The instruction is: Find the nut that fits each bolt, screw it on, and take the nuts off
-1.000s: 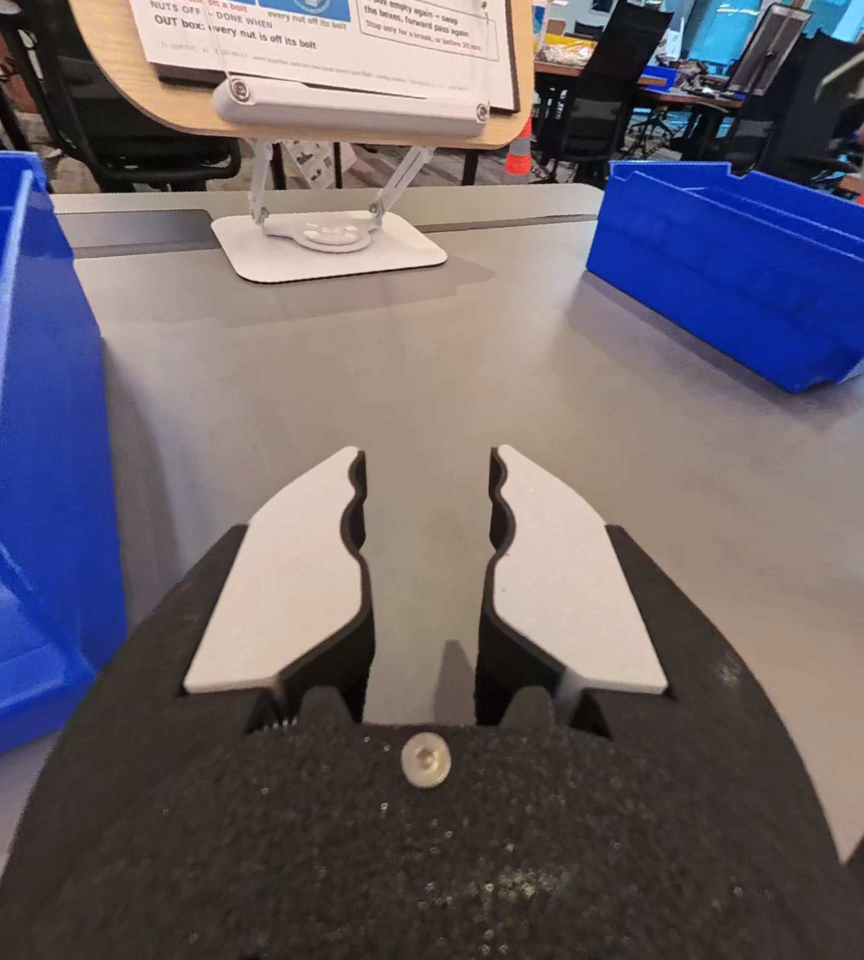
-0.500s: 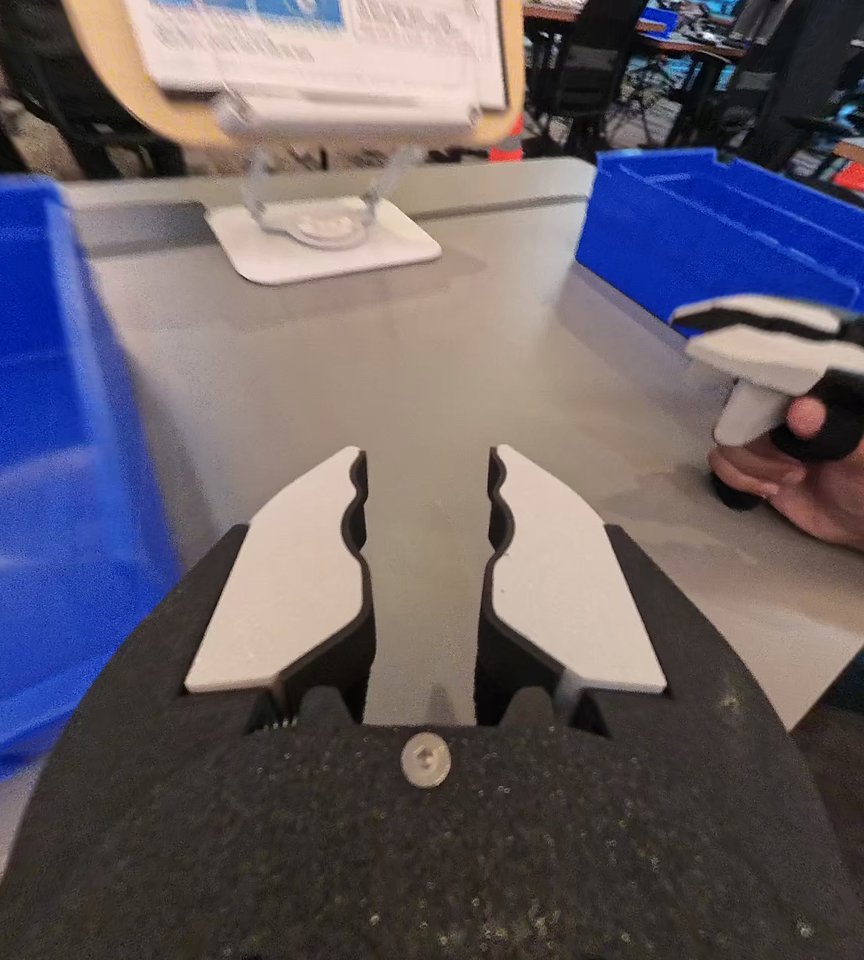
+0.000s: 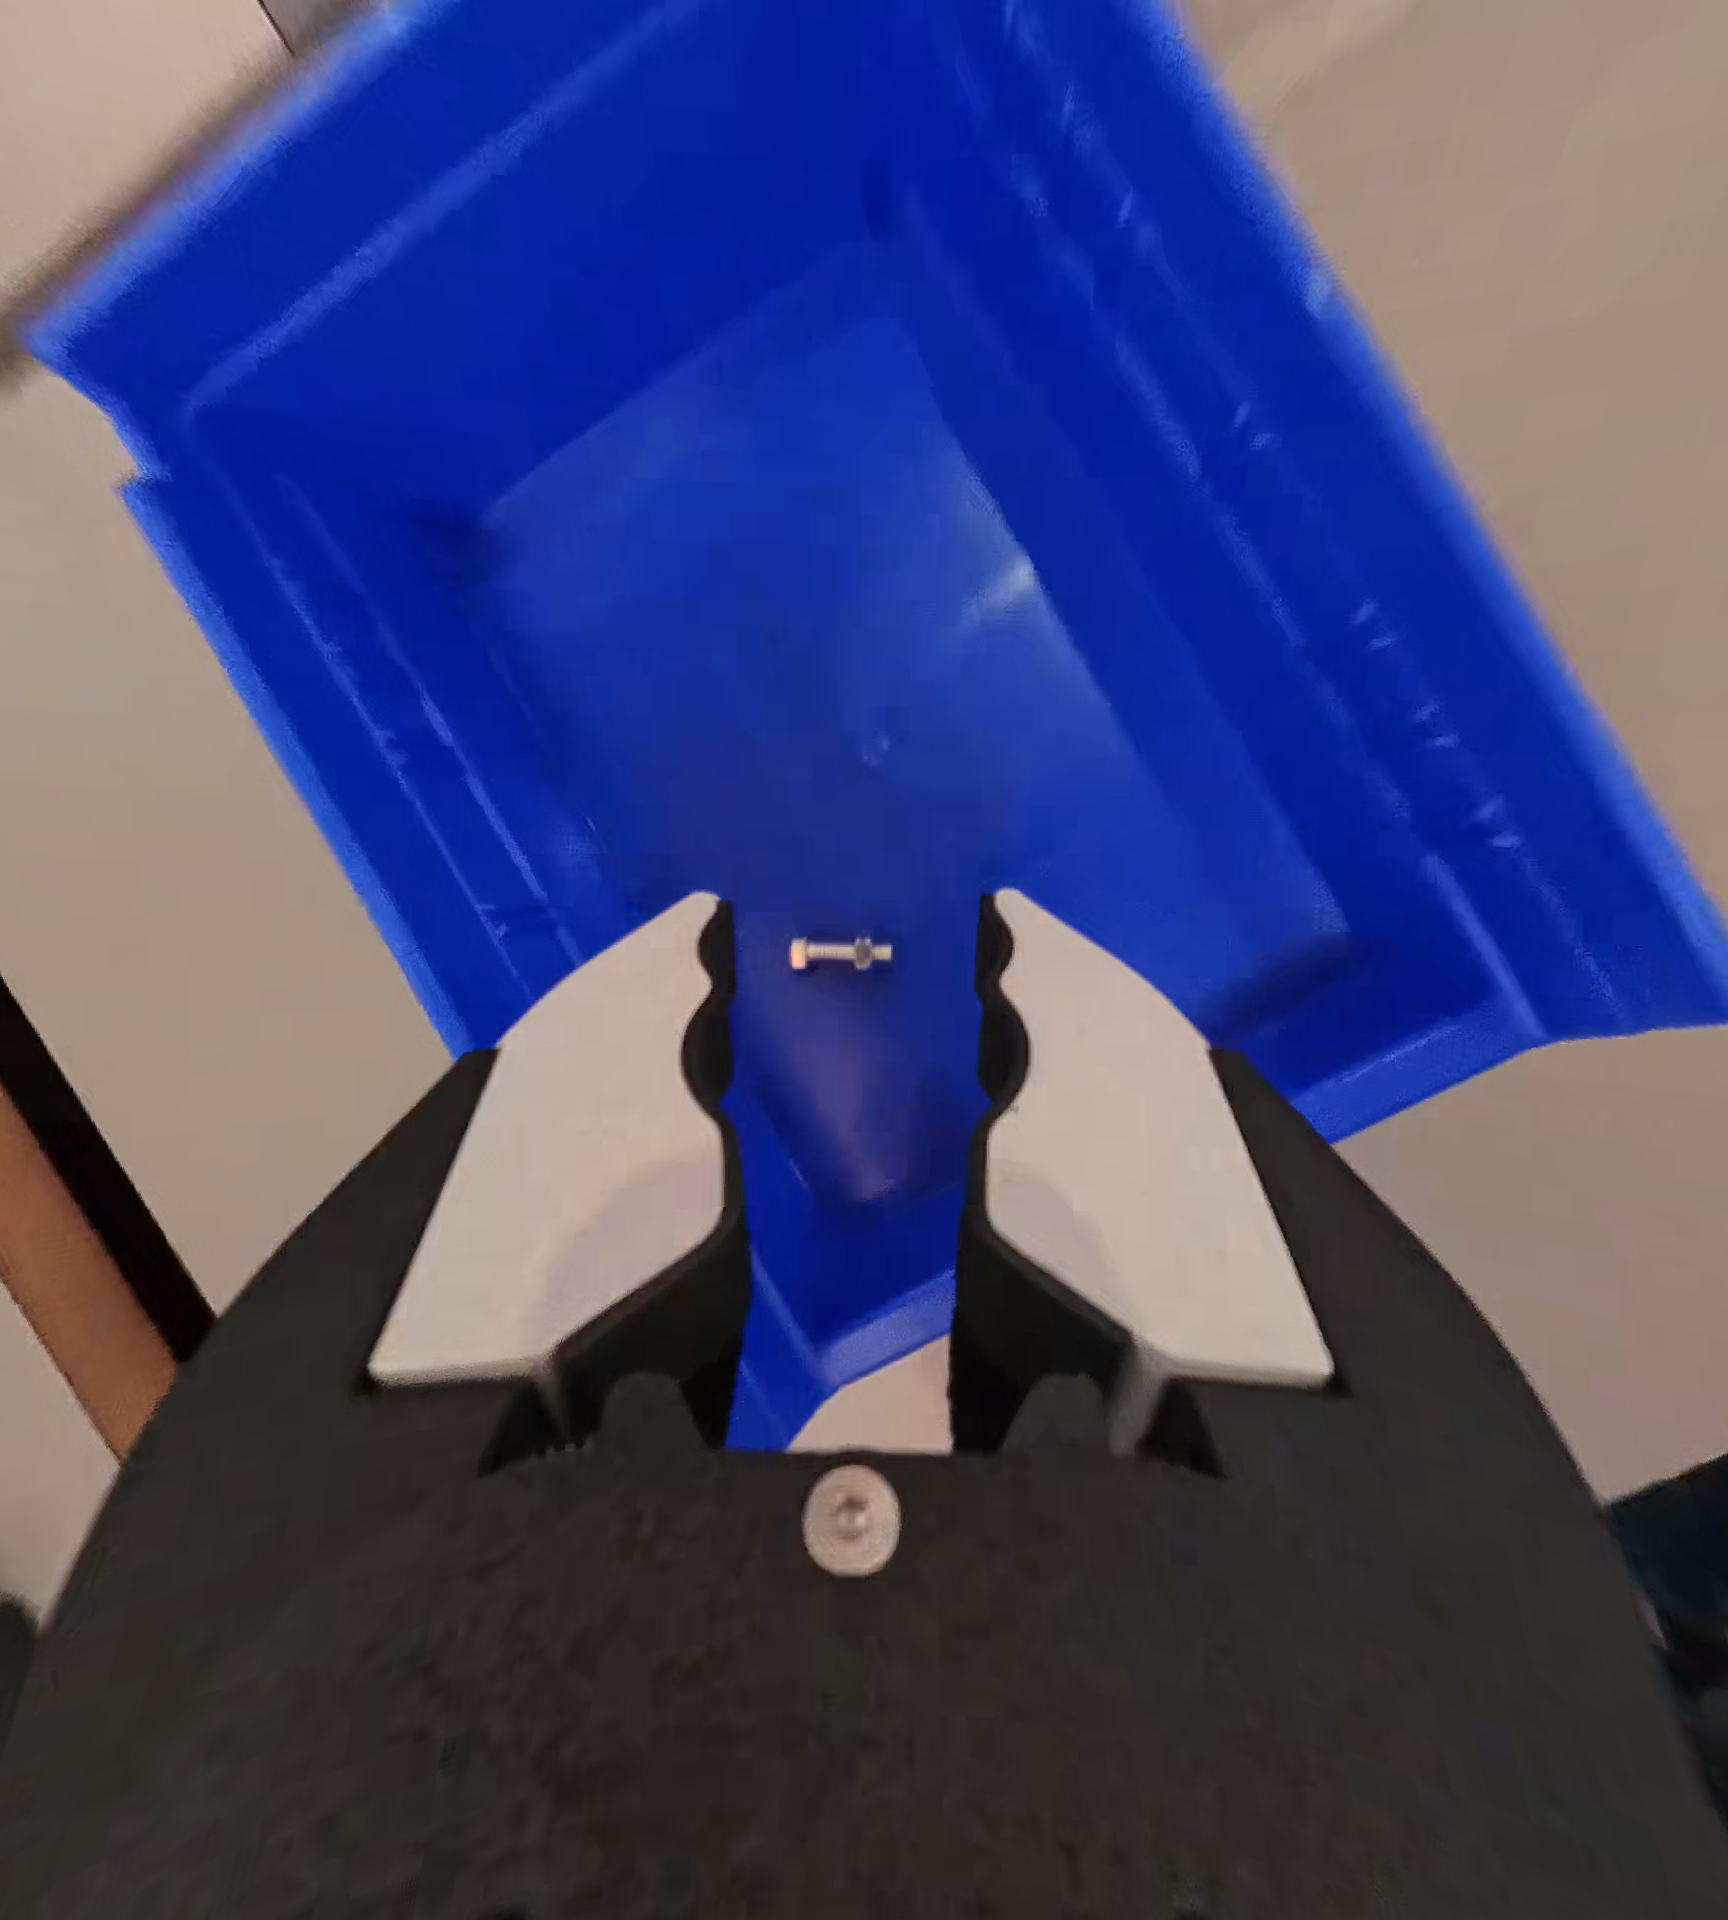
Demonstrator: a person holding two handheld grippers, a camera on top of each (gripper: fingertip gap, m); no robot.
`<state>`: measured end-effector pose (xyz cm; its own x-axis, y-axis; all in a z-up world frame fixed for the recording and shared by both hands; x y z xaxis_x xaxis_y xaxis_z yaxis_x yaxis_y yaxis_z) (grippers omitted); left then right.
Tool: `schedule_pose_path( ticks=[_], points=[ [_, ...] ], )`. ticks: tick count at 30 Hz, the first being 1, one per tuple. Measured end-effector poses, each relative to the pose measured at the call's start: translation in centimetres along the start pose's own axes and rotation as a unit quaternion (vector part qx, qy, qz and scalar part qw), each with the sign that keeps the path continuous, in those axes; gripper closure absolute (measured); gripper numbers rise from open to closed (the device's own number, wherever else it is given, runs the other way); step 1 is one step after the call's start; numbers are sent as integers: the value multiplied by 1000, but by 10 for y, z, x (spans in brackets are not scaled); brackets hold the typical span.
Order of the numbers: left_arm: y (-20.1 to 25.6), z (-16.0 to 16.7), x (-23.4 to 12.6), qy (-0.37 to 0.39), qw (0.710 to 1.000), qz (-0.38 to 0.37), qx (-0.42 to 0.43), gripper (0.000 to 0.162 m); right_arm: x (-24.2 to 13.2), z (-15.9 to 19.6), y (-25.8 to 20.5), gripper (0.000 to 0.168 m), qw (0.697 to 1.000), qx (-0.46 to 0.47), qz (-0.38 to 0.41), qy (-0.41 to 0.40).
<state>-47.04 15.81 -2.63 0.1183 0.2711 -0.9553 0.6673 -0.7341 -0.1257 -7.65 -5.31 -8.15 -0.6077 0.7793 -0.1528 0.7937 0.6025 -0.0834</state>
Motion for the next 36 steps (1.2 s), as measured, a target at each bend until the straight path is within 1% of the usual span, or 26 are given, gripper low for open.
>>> schedule_pose_path(
  ticks=[2,5,9,10,11,13,15,17,18,19,21,23,25,26,28,29,30,32,33,34,36],
  points=[
    [-3,-1,25,-78,997,6,14,117,0,0,3,149,1000,12,0,1],
    [-2,2,62,-181,983,9,32,116,0,0,7,149,1000,30,-4,5],
    [-4,5,93,-244,970,8,10,112,-1,0,12,150,998,54,-12,9],
    [-5,6,96,-251,968,11,3,111,-1,0,13,150,998,60,-13,11],
    [-5,5,97,-250,968,22,-6,117,-1,0,14,150,998,64,-14,12],
    [-6,7,97,-260,965,19,-10,115,-1,0,16,151,997,70,-18,12],
    [-5,13,96,-276,961,34,-13,116,0,0,15,151,997,69,-21,8],
    [-4,15,95,-273,961,46,-16,120,0,0,13,152,998,64,-24,6],
    [-4,15,95,-267,962,50,-13,127,1,0,12,152,998,60,-26,5],
    [-3,15,95,-260,964,49,-5,129,1,0,10,152,998,53,-27,3],
    [-2,17,94,-248,968,39,9,129,2,0,5,153,999,33,-25,1],
    [-2,20,91,-223,974,32,5,129,2,0,0,153,1000,10,-22,-2],
    [-1,22,81,-158,987,38,-9,129,3,0,-5,153,1000,-11,-21,-3],
    [1,20,71,-107,993,46,-16,129,3,0,-7,153,1000,-20,-21,-5],
    [11,13,44,30,996,80,-29,129,4,1,-10,153,999,-31,-26,-7],
    [20,8,26,109,989,100,-30,130,4,1,-12,153,999,-34,-30,-8],
    [32,3,8,181,975,128,-36,130,4,1,-13,153,999,-34,-33,-7],
    [71,-6,-20,273,938,213,-14,130,4,1,-13,153,999,-34,-39,-8],
    [95,-12,-30,303,920,249,-1,130,5,0,-12,152,999,-33,-39,-8],
    [120,-18,-35,317,902,294,5,130,6,0,-12,148,999,-41,-33,-11],
    [170,-31,-37,314,870,380,5,130,8,-2,-21,142,994,-96,-32,-30]
  ],
)
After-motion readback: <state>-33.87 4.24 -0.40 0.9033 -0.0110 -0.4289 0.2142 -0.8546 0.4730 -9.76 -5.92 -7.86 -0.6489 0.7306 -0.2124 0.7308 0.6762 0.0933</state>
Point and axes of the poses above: each gripper's, where its closed fingertips meet, x out along the fingers, z out of its underside, y = z × x across the jaws, the point moved 7 cm from there along -x, back along the fingers, and after that the axes turned 11 degrees about -y, right-handed, at the moved point
